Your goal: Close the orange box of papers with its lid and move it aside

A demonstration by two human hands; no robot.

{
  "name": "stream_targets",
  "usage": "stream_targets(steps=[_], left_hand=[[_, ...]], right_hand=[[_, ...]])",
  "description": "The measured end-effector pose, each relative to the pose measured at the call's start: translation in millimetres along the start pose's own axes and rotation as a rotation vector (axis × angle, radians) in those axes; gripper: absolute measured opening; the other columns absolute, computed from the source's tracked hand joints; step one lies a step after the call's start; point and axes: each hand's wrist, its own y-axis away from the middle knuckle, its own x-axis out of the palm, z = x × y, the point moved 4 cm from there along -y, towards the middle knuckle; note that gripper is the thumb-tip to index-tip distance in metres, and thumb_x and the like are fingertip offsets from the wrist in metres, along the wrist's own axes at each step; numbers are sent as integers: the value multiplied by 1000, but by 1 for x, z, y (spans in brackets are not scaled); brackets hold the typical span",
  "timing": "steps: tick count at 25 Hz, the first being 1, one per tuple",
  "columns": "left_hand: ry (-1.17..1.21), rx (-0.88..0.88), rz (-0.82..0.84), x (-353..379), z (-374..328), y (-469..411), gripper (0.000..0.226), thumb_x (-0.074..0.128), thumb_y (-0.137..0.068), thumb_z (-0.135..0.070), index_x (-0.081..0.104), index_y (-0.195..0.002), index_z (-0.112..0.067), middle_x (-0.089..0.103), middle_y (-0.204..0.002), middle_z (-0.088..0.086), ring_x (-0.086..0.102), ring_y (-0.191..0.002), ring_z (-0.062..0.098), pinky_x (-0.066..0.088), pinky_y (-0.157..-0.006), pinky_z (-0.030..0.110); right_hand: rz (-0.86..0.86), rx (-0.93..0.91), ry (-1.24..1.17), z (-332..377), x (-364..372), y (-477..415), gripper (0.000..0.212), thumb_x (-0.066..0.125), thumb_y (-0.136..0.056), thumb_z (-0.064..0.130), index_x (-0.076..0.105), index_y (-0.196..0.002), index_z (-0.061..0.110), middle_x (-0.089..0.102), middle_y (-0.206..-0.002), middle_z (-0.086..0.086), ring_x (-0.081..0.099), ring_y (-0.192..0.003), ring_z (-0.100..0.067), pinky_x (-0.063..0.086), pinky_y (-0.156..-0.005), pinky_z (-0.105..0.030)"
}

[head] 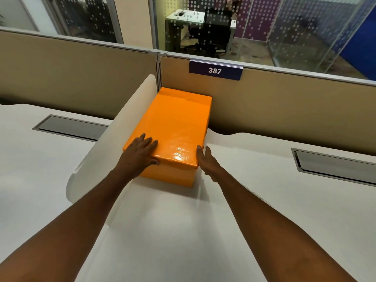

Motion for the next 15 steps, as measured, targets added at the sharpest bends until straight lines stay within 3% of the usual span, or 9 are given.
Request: stream_targets(steps=[2, 5, 8, 15], left_hand=[[36, -50, 1, 3, -3, 7, 74, 60, -86, -42, 34, -147, -10, 29, -156, 18, 18, -146, 36, 16, -117, 47], [29, -124, 16, 9, -10, 13, 72, 56, -90, -38, 26, -149, -9, 22, -158, 19, 13, -147, 38, 14, -118, 48], [20, -154, 0, 10, -24, 15, 74, 56, -92, -30, 19, -150, -3, 15, -159, 20, 7, -148, 38, 9, -119, 48], [144, 50, -82, 0, -137, 10, 64, 43, -99, -31, 18, -150, -1, 13, -160, 16, 2, -149, 31, 5, -120, 41]], right_hand=[[59, -20, 10, -4, 14, 10, 80, 26, -94, 62, -7, -154, 21, 18, -161, -11, 30, -143, -37, 30, -114, -54], [1, 8, 29, -9, 16, 22, 83, 26, -95, 60, -13, -153, 16, 16, -161, -14, 27, -144, -37, 27, -116, -47], [-32, -8, 121, -18, 7, 35, 80, 24, -96, 59, -8, -154, 13, 18, -160, -16, 28, -144, -36, 27, -114, -44], [-181, 2, 342, -71, -51, 70, 83, 29, -94, 60, 6, -153, 5, 31, -153, -23, 33, -140, -38, 28, -114, -47]])
